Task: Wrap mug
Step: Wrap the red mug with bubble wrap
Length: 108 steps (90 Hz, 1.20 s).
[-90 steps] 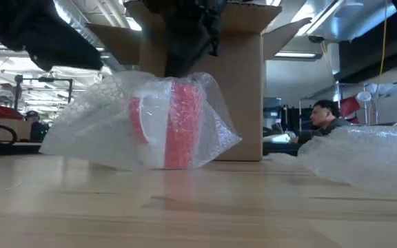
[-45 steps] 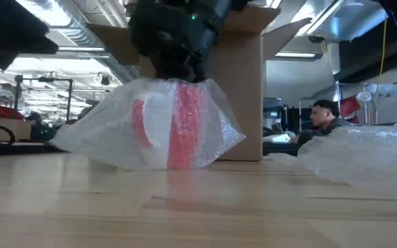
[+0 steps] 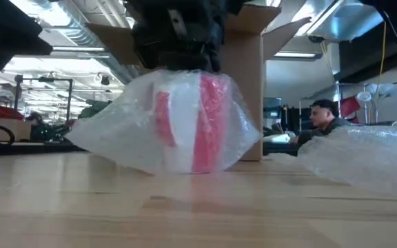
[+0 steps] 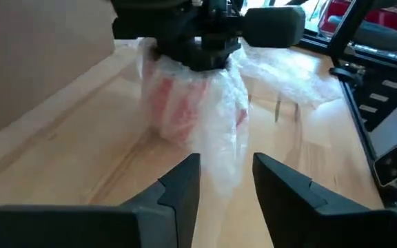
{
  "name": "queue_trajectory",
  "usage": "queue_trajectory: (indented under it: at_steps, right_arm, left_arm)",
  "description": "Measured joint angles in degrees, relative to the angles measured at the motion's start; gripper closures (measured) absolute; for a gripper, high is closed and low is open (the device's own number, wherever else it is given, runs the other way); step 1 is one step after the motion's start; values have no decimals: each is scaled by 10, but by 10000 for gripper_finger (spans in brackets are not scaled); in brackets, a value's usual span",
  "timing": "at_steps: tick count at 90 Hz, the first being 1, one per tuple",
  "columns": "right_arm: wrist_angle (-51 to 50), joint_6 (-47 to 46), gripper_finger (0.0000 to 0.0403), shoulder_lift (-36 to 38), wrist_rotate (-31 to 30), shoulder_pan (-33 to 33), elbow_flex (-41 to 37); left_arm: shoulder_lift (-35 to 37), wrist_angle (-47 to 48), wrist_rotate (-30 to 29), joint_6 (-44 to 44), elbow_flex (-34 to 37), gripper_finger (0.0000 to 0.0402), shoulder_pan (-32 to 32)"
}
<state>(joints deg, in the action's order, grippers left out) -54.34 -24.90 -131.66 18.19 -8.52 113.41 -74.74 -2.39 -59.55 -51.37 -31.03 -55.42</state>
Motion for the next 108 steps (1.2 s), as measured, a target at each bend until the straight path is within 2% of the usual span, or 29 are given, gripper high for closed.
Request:
queue_trajectory:
  at_steps: [19, 33, 48, 61, 71, 92, 108]
  right_arm:
    - [80, -100, 403, 0, -29, -2, 3]
    - [147, -139, 403, 0, -43, -5, 3]
    - [155, -154, 403, 0, -51, -9, 5]
    - [153, -154, 403, 0, -52, -13, 5]
    - [153, -154, 403, 1, -52, -16, 5]
    - [153, -154, 403, 2, -60, -16, 6]
    - [153, -154, 403, 2, -62, -16, 6]
  left_arm:
    - [-8, 3, 71, -34, 6, 284, 15]
    - [-38, 6, 83, -58, 10, 284, 28]
    - [-60, 0, 70, -51, 10, 284, 44]
    - [-60, -9, 13, -20, 11, 284, 50]
    - [-60, -37, 5, 20, 11, 284, 64]
    - [-60, -124, 12, 124, 11, 284, 101]
    - [-60, -170, 62, 182, 11, 284, 136]
